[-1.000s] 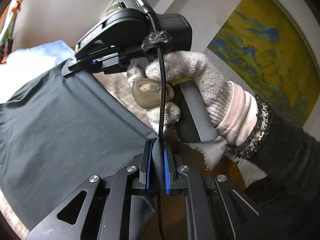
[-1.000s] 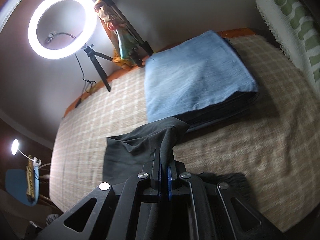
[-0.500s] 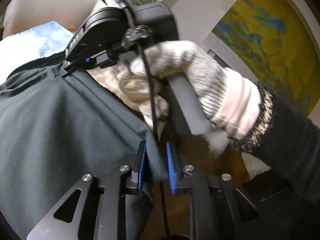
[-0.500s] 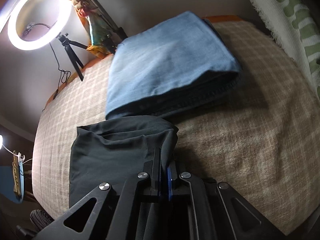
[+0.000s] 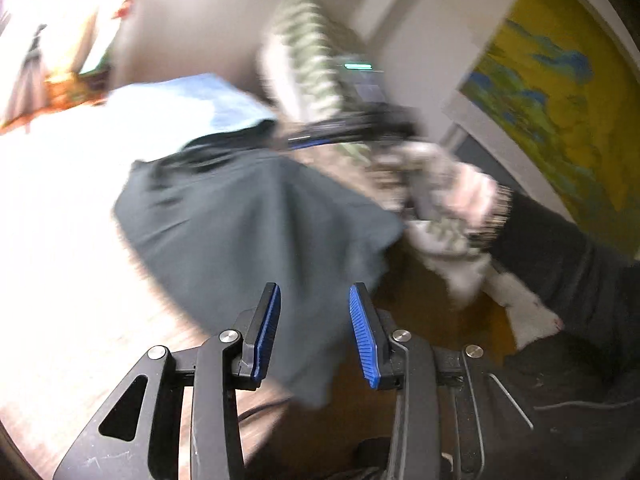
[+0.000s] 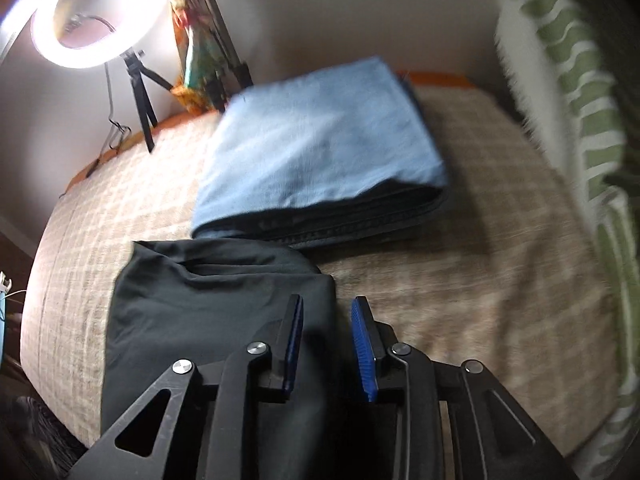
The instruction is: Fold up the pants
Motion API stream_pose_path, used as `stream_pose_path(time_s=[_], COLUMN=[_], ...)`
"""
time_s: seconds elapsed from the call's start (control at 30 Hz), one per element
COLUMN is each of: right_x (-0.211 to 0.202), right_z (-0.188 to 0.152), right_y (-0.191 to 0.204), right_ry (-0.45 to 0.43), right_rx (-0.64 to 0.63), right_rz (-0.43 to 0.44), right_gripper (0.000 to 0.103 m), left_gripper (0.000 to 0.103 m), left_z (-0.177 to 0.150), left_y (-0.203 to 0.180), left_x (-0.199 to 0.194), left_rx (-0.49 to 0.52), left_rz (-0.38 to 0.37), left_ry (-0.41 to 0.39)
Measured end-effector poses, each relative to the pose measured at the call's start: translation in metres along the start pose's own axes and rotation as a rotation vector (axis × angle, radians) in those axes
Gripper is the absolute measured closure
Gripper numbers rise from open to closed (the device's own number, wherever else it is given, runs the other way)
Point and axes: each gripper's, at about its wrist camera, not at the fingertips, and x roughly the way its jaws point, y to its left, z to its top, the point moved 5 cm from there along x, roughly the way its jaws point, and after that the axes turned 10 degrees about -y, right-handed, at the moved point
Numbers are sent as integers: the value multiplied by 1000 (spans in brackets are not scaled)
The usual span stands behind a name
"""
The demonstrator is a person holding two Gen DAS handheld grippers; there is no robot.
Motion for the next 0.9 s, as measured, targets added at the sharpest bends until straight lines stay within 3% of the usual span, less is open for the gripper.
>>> stream_pose_path(time_s=[0.13,0.3,0.43,0.6,0.77,0.9], right_x=[-38,-61,-56,-43,-31,-33], right_z=[-10,-37,-66,-92,-103,-102], right_y=[8,31,49,39,17,17], right_ry=[-36,-49,-1,65,109,127], right_rx=[-15,-34,-92,-92,-36,-64], right_rz=[26,100,120,84,75,78], right_gripper=[67,67,67,67,67,66], left_gripper=[69,69,69,69,69,69], left_z=[-15,-22,-34,-57,-62,-56], left_y=[30,8,-16,-22,-19,-18], left_x=[-5,18,46,63,67,60], left_rx=[-73,-8,62,71,53,32], left_rz=[61,47,26,29,18,6], left_ry=[16,34,79,126,141,142])
